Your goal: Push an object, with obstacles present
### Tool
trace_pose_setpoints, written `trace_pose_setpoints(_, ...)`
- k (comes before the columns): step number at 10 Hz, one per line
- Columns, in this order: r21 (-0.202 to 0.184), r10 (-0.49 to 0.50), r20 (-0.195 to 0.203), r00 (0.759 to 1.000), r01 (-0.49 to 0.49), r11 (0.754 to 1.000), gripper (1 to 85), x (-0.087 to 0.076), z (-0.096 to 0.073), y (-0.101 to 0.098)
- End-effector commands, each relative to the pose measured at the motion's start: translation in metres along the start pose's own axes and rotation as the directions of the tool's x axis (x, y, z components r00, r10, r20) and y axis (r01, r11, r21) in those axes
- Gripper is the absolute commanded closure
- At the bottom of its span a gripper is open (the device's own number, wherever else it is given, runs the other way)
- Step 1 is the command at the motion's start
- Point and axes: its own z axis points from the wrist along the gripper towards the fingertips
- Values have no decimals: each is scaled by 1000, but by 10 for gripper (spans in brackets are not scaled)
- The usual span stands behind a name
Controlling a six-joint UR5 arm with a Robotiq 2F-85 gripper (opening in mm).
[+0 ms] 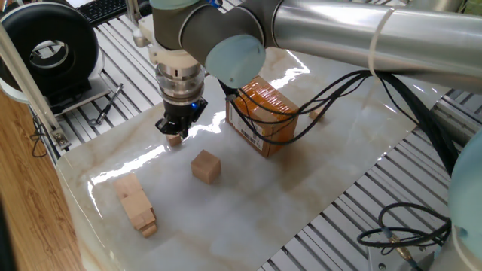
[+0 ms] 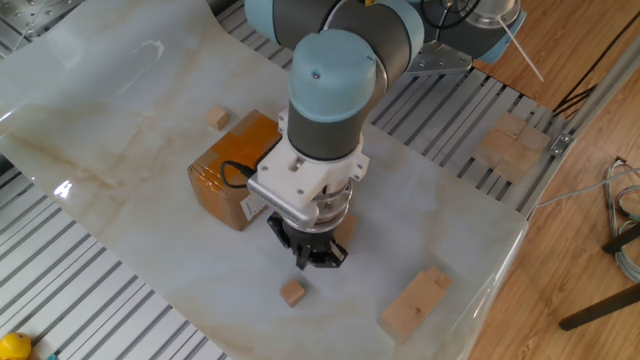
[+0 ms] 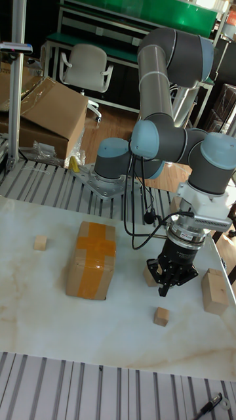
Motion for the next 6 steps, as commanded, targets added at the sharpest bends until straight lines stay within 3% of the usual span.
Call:
trace_pose_setpoints(1, -36, 29, -31, 999, -30, 999, 843, 8, 6, 12)
trace_pose_setpoints(3, -29, 38, -25, 999, -38, 999, 843, 2, 26, 23)
trace_pose_setpoints(4, -13, 33, -25, 999, -33, 999, 843, 0, 28, 21)
trace_pose_setpoints(6, -21, 38, -28, 999, -39, 999, 843, 1, 26, 22)
